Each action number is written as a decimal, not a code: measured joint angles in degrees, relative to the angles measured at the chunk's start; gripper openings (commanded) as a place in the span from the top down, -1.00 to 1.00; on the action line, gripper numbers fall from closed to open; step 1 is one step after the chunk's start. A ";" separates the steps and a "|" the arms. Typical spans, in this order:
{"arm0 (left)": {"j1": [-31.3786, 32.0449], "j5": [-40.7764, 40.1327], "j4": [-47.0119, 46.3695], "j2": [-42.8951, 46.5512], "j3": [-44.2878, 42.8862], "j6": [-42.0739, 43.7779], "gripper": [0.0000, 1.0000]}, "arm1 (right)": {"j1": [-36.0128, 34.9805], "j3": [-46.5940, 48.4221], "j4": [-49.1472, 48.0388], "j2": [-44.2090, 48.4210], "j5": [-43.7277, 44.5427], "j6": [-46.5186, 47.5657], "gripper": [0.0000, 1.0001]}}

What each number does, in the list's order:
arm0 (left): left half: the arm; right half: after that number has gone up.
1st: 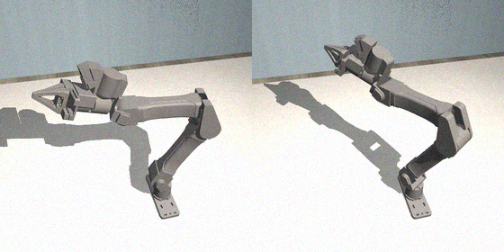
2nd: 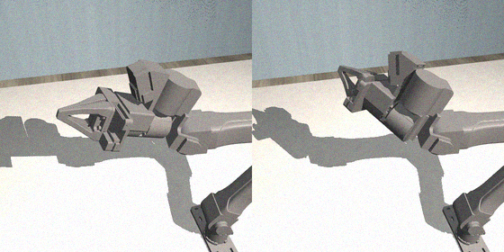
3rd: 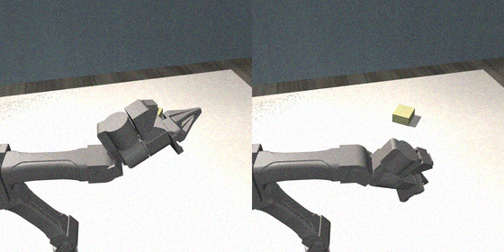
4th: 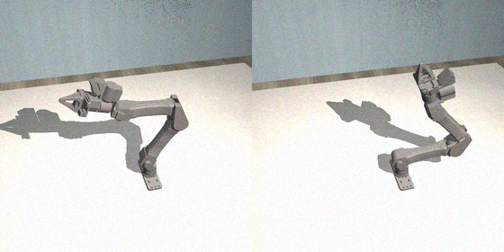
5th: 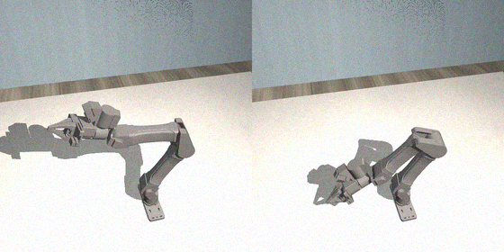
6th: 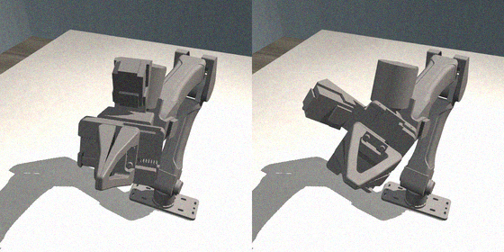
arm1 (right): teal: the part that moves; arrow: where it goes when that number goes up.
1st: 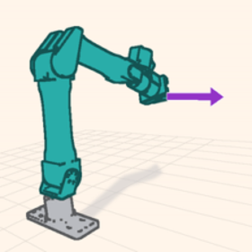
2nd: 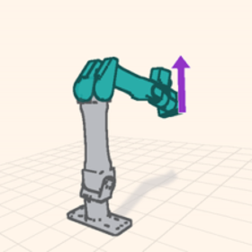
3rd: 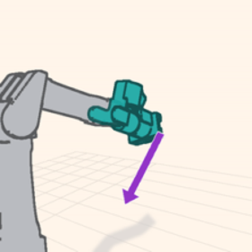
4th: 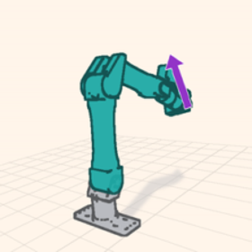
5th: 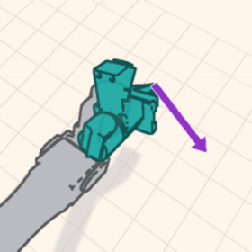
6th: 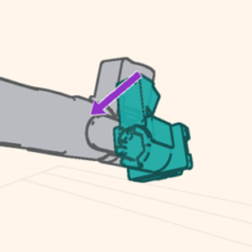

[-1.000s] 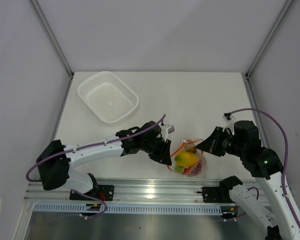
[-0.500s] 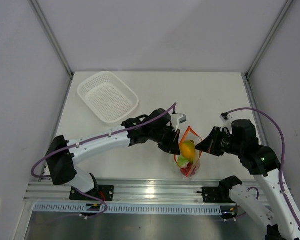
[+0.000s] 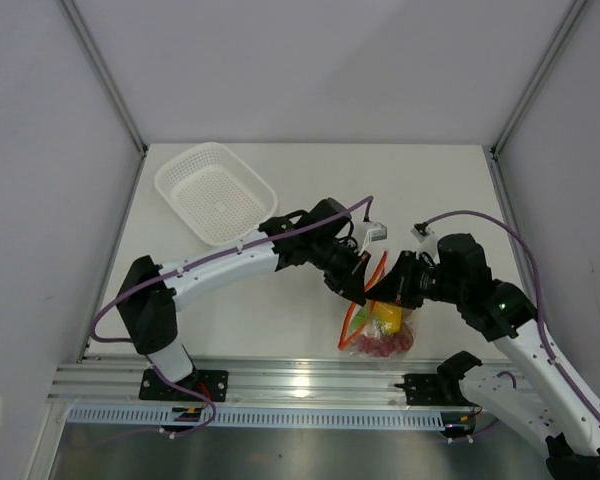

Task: Place the food in the zip-top bag and seal the zipper
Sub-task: Adjust the zipper food storage bag at the center of the board.

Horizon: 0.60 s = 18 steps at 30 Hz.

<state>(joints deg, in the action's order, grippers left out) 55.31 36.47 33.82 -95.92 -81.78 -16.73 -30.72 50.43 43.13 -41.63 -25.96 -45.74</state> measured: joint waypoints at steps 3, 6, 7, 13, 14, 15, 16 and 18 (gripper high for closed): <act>0.00 3.17 -0.42 0.02 0.79 1.79 0.99 | -1.75 0.04 -2.71 -2.03 -0.09 -0.50 0.08; -0.24 6.32 -1.22 0.13 2.54 3.39 0.99 | -2.27 0.63 -3.08 -3.61 0.13 0.74 -0.09; -0.35 7.45 -1.60 0.20 3.34 3.93 0.99 | -2.34 1.05 -3.02 -3.85 0.24 1.46 -0.17; -1.62 12.55 -1.95 0.76 6.12 6.84 0.99 | -2.43 5.38 0.26 -3.89 4.48 7.37 -0.24; -1.77 13.38 -2.01 0.79 6.12 7.41 0.99 | -2.43 5.90 0.76 -3.89 4.96 8.13 -0.24; -1.88 13.94 -1.97 0.79 6.12 7.96 0.99 | -2.40 6.54 1.51 -3.89 5.68 8.98 -0.25; -1.97 14.56 -1.90 0.79 6.12 8.48 0.99 | -2.36 7.08 2.16 -3.89 6.27 9.79 -0.24; -2.16 15.50 -1.60 0.79 6.12 9.57 0.99 | -2.19 8.26 3.61 -3.87 7.65 11.10 -0.24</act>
<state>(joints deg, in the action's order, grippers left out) 53.15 51.96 32.23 -95.13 -75.66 -7.16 -32.91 58.70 46.74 -45.50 -18.31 -34.63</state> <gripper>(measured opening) 0.005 0.621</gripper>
